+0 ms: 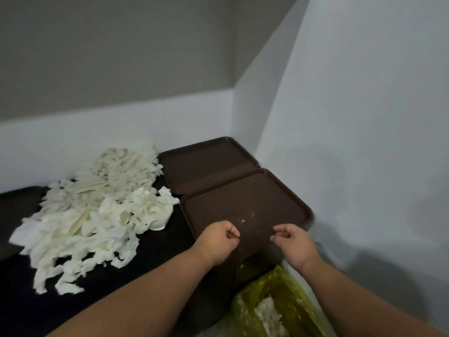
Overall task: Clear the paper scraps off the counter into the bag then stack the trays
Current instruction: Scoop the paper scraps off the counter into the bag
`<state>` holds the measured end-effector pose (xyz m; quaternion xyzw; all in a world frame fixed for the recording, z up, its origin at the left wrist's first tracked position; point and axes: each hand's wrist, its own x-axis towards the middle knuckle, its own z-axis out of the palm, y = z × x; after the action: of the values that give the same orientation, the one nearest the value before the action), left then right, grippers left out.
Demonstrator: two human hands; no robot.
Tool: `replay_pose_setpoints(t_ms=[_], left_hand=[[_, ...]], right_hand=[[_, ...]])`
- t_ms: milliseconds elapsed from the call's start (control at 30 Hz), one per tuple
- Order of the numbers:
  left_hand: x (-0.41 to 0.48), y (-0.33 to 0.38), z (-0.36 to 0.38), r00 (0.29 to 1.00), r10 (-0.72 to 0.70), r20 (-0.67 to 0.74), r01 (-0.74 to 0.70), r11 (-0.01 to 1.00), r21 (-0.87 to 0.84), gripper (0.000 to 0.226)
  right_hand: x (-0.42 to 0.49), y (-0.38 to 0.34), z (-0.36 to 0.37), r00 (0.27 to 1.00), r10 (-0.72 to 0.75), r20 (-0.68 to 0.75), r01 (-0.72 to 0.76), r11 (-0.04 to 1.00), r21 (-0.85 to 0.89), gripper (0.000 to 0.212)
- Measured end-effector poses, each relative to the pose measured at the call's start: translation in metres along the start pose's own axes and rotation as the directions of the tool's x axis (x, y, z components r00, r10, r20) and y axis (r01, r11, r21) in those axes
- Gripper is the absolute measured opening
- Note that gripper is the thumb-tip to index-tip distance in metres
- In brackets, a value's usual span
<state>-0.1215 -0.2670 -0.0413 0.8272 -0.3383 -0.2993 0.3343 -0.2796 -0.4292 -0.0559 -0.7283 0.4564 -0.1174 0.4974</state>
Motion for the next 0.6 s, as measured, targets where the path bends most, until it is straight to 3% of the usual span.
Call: replay_pose_setpoints(t_ms=[200, 600], left_hand=[[-0.044, -0.073, -0.084, 0.989, -0.058, -0.136, 0.072, 0.992, 0.1, 0.01], [-0.134, -0.213, -0.189, 0.895, -0.271, -0.355, 0.305, 0.951, 0.043, 0.011]], right_hand=[[-0.014, -0.06, 0.071, 0.984, -0.11, 0.143, 0.116, 0.993, -0.034, 0.026], [-0.056, -0.129, 0.228, 0.908, -0.218, 0.359, 0.265, 0.96, -0.088, 0.032]])
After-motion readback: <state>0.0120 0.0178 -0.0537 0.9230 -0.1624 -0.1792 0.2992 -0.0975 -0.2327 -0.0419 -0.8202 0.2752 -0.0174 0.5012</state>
